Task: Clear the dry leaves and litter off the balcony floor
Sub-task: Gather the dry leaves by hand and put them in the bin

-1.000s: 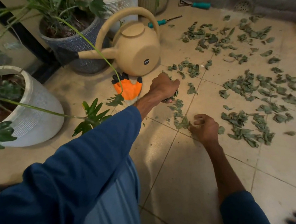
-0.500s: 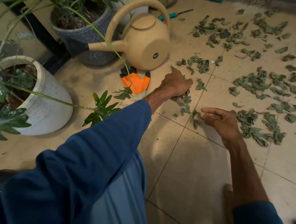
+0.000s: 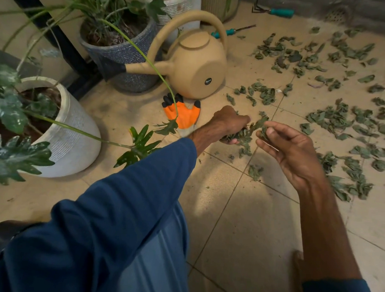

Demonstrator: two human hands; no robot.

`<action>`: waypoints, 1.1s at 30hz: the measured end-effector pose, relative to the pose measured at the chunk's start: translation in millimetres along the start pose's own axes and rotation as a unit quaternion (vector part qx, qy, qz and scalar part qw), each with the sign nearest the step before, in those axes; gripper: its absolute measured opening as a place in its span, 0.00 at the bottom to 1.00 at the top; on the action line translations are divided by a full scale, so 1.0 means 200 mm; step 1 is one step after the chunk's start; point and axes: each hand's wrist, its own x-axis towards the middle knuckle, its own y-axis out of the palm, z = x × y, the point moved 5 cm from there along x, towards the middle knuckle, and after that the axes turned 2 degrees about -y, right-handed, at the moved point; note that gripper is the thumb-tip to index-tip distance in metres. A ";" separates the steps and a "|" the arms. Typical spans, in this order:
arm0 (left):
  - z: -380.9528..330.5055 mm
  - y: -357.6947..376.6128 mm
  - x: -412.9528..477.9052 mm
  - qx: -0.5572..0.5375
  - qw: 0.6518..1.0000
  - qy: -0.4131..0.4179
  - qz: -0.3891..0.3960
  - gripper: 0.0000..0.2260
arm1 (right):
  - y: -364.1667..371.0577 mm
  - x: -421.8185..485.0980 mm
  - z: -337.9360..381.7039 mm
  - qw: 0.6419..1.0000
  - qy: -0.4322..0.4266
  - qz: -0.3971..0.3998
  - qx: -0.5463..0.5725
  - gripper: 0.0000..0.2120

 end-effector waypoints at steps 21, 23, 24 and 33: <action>-0.05 0.12 -0.01 -0.231 0.969 -0.046 0.080 0.24 | 0.20 0.04 0.20 0.904 -0.198 -0.135 -0.355 0.08; -0.06 0.11 -0.01 -0.227 0.972 -0.024 0.050 0.23 | 0.21 0.05 0.21 0.910 -0.195 -0.138 -0.340 0.08; -0.06 0.11 -0.01 -0.225 0.973 -0.014 0.041 0.23 | 0.22 0.06 0.22 0.909 -0.196 -0.141 -0.341 0.07; -0.09 0.03 0.03 -0.193 0.981 0.037 -0.013 0.22 | 0.25 0.05 0.19 0.915 -0.181 -0.115 -0.341 0.10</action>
